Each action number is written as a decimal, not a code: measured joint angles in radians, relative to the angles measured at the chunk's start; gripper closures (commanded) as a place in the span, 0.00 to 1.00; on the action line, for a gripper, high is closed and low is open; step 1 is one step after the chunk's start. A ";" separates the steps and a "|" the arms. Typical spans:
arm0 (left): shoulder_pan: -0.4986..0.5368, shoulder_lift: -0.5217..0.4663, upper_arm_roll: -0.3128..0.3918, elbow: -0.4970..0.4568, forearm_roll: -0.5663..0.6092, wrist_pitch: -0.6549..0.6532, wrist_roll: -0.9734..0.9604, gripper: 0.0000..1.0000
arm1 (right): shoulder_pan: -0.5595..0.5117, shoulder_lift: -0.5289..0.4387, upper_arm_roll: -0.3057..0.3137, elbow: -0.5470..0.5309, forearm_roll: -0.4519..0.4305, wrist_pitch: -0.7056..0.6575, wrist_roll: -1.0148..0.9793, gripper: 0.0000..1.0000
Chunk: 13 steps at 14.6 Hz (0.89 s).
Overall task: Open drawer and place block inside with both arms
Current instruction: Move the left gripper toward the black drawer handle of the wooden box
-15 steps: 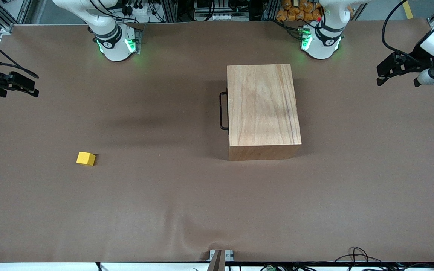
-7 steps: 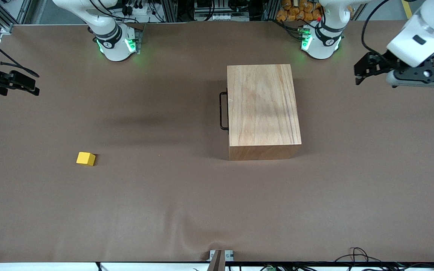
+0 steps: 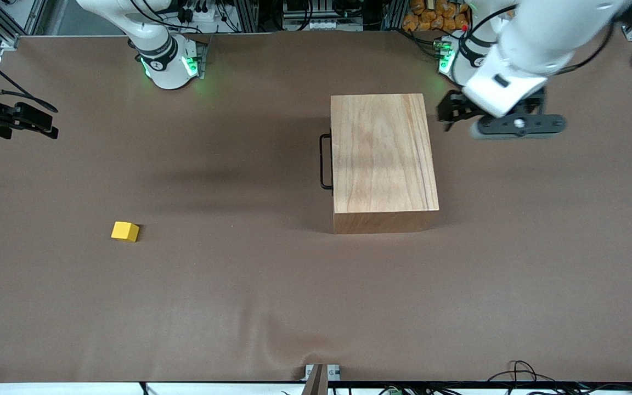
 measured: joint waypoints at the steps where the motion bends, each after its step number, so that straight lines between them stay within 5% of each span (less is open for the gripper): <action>1: -0.045 0.036 0.003 0.027 0.010 0.000 -0.060 0.00 | 0.000 0.000 0.000 0.000 0.000 -0.009 0.000 0.00; 6: -0.281 0.221 0.046 0.152 0.063 0.009 -0.295 0.00 | 0.000 0.000 -0.002 -0.001 0.000 -0.020 0.001 0.00; 13: -0.802 0.423 0.457 0.252 0.070 0.042 -0.430 0.00 | -0.001 0.000 -0.005 -0.005 0.000 -0.020 0.001 0.00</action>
